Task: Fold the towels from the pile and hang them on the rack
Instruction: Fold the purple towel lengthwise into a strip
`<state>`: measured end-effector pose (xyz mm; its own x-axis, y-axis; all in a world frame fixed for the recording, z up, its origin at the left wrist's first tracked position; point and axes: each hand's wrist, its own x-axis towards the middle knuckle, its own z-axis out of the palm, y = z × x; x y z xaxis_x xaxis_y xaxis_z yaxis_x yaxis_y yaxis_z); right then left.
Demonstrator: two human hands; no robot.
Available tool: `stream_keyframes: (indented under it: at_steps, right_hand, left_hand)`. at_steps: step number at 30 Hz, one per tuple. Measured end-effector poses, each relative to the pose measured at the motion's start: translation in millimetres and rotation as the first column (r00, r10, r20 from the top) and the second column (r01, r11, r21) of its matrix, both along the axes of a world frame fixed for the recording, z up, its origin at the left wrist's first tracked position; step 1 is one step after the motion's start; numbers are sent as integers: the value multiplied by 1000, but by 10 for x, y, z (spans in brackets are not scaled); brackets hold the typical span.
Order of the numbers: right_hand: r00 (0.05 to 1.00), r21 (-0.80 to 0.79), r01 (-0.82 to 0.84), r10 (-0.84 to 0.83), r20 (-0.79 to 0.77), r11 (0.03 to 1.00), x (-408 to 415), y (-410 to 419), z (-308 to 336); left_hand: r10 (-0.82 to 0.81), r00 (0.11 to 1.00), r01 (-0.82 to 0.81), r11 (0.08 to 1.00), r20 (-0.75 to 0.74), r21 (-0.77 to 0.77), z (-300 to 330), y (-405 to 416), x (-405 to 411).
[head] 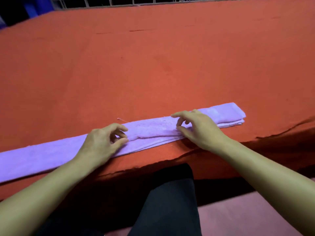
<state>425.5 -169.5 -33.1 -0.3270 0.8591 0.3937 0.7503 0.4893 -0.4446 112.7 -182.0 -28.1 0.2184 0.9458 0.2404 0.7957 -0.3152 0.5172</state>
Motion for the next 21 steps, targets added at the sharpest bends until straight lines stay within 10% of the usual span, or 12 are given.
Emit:
stream_keyframes:
  at_steps: [21]
  right_hand:
    - [965,38,-141,128,231,989,-545,-49,-118]
  left_hand:
    - [-60,997,70,968,-50,241,-307,-303,-504]
